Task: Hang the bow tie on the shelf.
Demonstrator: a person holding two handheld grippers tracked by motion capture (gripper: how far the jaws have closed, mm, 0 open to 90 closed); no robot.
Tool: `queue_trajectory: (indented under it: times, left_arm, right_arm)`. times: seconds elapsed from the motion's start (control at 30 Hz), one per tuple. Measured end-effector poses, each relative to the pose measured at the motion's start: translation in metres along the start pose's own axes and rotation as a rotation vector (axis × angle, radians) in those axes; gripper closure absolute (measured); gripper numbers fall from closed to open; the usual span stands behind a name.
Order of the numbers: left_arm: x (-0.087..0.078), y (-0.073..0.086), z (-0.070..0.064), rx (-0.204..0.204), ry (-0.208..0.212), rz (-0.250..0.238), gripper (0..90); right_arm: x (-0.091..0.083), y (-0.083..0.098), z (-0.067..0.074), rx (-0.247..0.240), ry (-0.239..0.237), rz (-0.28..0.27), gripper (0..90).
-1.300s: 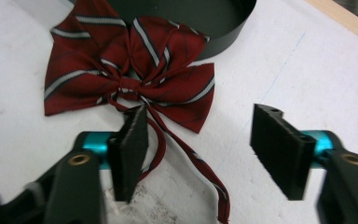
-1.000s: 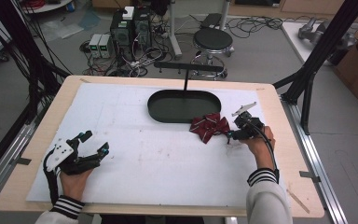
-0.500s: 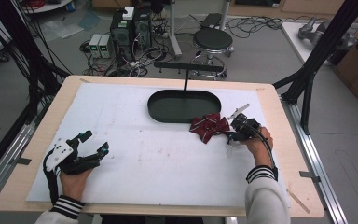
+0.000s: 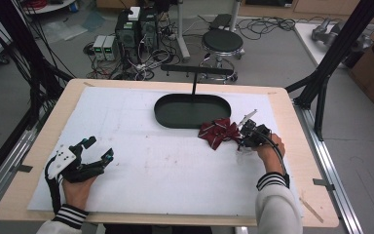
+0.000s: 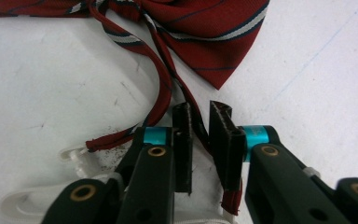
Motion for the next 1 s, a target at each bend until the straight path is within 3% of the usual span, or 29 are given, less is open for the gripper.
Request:
queue_trajectory:
  times: [0.13, 0.5, 0.77, 1.0]
  left_arm:
    - [0.000, 0.000, 0.000, 0.000, 0.000, 0.000, 17.8]
    - [0.000, 0.000, 0.000, -0.005, -0.002, -0.002, 17.8]
    - [0.000, 0.000, 0.000, -0.009, -0.002, -0.003, 17.8]
    - [0.000, 0.000, 0.000, -0.010, -0.002, -0.002, 17.7]
  right_arm:
    - [0.000, 0.000, 0.001, -0.015, 0.013, 0.012, 87.9]
    - [-0.001, -0.002, 0.002, -0.005, 0.026, -0.011, 88.4]
    - [-0.010, -0.004, 0.001, 0.026, 0.029, -0.096, 88.5]
    - [-0.029, -0.008, -0.001, 0.089, 0.022, -0.253, 88.5]
Point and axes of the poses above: each handheld gripper's, and its own axes: x roughly forward along the jaws, y roughly out of its underside, z roughly to its left, the point moved 2 cm from there along x, roughly forward along the jaws, and after that the axes turned 13 degrees about x, right-handed, at the moved point
